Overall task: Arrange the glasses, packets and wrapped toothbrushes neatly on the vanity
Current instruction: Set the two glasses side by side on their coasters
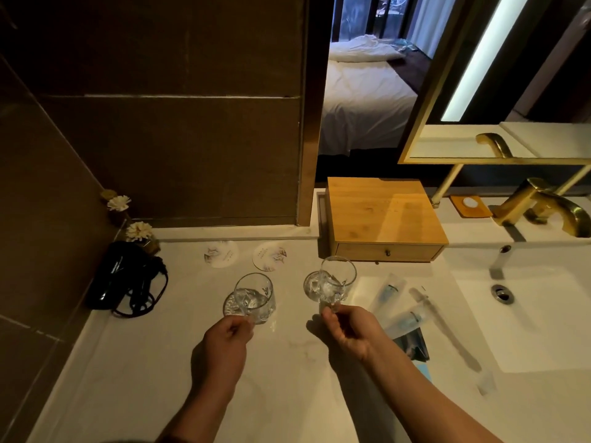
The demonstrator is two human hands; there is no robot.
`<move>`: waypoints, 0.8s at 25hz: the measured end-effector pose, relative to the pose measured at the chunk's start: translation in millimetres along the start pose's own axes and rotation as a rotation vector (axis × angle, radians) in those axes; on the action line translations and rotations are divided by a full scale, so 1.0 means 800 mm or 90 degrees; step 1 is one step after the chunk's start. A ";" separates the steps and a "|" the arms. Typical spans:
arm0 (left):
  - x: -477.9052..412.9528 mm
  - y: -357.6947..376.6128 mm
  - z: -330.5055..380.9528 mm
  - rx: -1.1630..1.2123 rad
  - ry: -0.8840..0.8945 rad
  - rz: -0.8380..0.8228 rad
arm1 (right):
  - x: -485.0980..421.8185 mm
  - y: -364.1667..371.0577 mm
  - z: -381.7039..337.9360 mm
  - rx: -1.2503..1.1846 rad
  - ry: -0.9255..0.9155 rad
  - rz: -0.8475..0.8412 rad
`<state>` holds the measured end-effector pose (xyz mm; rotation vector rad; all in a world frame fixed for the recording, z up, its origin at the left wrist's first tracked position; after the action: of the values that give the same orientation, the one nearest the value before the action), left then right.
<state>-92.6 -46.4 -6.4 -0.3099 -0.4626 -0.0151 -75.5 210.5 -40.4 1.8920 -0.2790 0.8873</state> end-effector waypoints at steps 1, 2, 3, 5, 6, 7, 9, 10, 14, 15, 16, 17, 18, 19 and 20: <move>0.000 0.000 0.002 0.006 0.002 -0.002 | 0.001 -0.002 -0.002 0.030 -0.011 0.015; -0.001 0.000 0.002 0.014 0.002 -0.003 | 0.002 -0.003 -0.003 0.056 -0.018 0.024; -0.002 0.000 0.003 0.017 0.001 -0.002 | 0.003 -0.003 -0.004 0.078 -0.020 0.024; -0.002 -0.001 0.005 0.010 -0.001 0.000 | 0.013 0.002 -0.005 0.136 -0.023 0.018; -0.002 -0.001 0.007 0.011 0.001 0.001 | 0.019 0.005 -0.010 0.185 -0.037 0.021; -0.002 -0.003 0.007 0.010 0.002 0.003 | 0.026 0.006 -0.018 0.251 -0.064 0.036; -0.002 -0.005 0.007 0.004 -0.001 0.003 | 0.042 0.005 -0.041 0.426 -0.156 0.083; -0.001 -0.007 0.007 0.003 -0.003 0.005 | 0.050 0.006 -0.052 0.526 -0.208 0.108; 0.005 -0.013 0.013 -0.010 0.001 0.015 | 0.060 0.016 -0.068 0.760 -0.343 0.166; 0.007 -0.015 0.016 -0.014 0.004 0.014 | 0.057 0.017 -0.067 0.774 -0.352 0.174; 0.007 -0.017 0.017 -0.016 0.006 0.013 | 0.054 0.018 -0.065 0.780 -0.358 0.183; 0.007 -0.020 0.018 -0.021 0.004 0.012 | 0.051 0.020 -0.063 0.782 -0.365 0.192; 0.008 -0.023 0.020 -0.024 0.003 0.011 | 0.049 0.023 -0.062 0.786 -0.372 0.199; 0.008 -0.025 0.021 -0.028 0.003 0.011 | 0.048 0.025 -0.061 0.795 -0.379 0.206; 0.007 -0.027 0.023 -0.031 0.005 0.009 | 0.048 0.027 -0.061 0.809 -0.383 0.214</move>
<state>-97.2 -61.3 17.9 -0.3613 -0.4526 -0.0146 -82.6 248.9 12.2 3.3800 -0.4584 0.7148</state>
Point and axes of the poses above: each hand's wrist, its own x-axis away from the middle knuckle, its own y-axis out of the palm, z = x × y, the point moved 9 cm from there along -x, towards the middle knuckle, and after that the axes turned 11 degrees about -z, right-handed, at the moved point
